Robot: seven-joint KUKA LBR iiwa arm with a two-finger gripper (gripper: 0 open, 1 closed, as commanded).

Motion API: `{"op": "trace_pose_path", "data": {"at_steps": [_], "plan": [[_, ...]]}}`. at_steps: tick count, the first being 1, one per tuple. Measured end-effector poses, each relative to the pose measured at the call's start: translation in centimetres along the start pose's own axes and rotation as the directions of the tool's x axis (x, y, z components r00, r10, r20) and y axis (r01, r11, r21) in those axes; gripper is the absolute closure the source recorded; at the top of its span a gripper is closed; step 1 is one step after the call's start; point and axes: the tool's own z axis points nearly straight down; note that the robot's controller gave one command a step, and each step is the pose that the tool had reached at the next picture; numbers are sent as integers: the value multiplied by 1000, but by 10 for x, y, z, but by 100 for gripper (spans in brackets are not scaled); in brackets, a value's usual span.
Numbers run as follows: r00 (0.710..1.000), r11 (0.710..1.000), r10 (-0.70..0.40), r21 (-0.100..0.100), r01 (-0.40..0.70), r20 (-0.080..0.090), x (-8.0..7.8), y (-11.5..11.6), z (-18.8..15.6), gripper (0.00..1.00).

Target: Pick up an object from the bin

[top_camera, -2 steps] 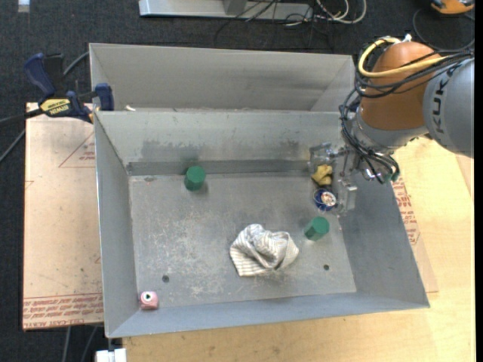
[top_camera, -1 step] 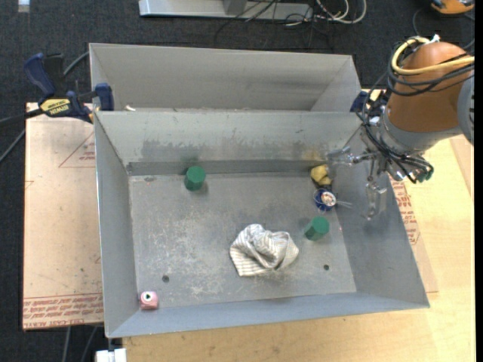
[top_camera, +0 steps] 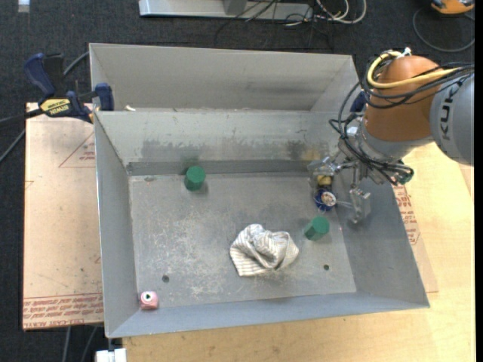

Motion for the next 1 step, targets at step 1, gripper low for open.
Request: {"op": "trace_pose_path", "data": {"at_steps": [1], "plan": [[912, 912, -409, -8, 410, 21, -14, 9, 28, 0]]}}
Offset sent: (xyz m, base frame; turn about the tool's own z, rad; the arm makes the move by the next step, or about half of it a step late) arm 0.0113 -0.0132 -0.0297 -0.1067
